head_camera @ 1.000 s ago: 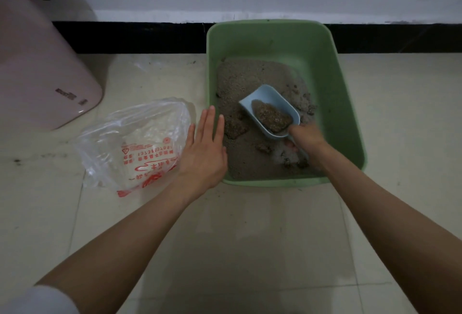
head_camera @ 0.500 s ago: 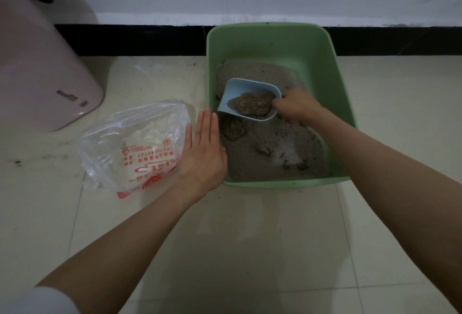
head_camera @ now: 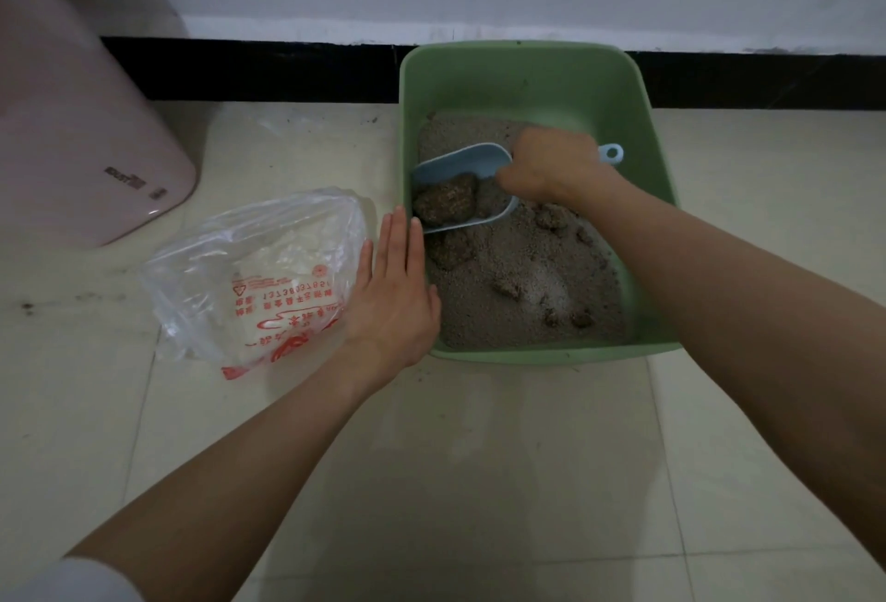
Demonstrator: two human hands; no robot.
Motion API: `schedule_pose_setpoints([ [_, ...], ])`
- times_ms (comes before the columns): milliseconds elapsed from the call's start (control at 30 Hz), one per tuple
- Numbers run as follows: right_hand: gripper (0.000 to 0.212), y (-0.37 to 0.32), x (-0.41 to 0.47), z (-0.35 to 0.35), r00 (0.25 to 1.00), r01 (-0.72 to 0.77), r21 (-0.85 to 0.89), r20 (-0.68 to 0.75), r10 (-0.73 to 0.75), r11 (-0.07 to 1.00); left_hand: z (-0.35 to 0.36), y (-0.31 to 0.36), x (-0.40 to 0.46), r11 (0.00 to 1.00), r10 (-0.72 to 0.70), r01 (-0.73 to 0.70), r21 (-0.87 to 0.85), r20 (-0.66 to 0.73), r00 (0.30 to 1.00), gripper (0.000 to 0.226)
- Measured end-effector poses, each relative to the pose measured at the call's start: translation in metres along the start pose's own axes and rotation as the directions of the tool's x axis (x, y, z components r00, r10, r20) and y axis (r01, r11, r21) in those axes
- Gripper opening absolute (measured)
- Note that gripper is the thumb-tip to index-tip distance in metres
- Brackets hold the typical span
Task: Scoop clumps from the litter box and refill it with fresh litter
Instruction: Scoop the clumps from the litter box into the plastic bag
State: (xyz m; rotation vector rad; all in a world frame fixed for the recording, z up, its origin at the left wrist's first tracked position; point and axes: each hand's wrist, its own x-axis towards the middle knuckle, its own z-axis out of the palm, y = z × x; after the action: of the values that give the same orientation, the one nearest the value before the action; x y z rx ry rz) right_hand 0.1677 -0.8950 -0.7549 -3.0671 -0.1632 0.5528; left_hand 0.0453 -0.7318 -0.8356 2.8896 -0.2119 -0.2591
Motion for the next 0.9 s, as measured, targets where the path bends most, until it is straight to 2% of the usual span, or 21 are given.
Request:
schedule_pose_setpoints([
  [400, 0.036, -0.033, -0.003, -0.023, 0.99, 0.051, -0.336, -0.104, -0.091, 0.941, 0.001, 0.0, 0.0, 1.0, 0.007, -0.007, 0.004, 0.0, 1.0, 0.073],
  [900, 0.03, -0.047, 0.002, -0.04, 0.991, 0.104, -0.392, -0.034, -0.127, 0.914, 0.002, -0.001, 0.0, 1.0, 0.011, -0.011, 0.001, -0.003, 1.0, 0.072],
])
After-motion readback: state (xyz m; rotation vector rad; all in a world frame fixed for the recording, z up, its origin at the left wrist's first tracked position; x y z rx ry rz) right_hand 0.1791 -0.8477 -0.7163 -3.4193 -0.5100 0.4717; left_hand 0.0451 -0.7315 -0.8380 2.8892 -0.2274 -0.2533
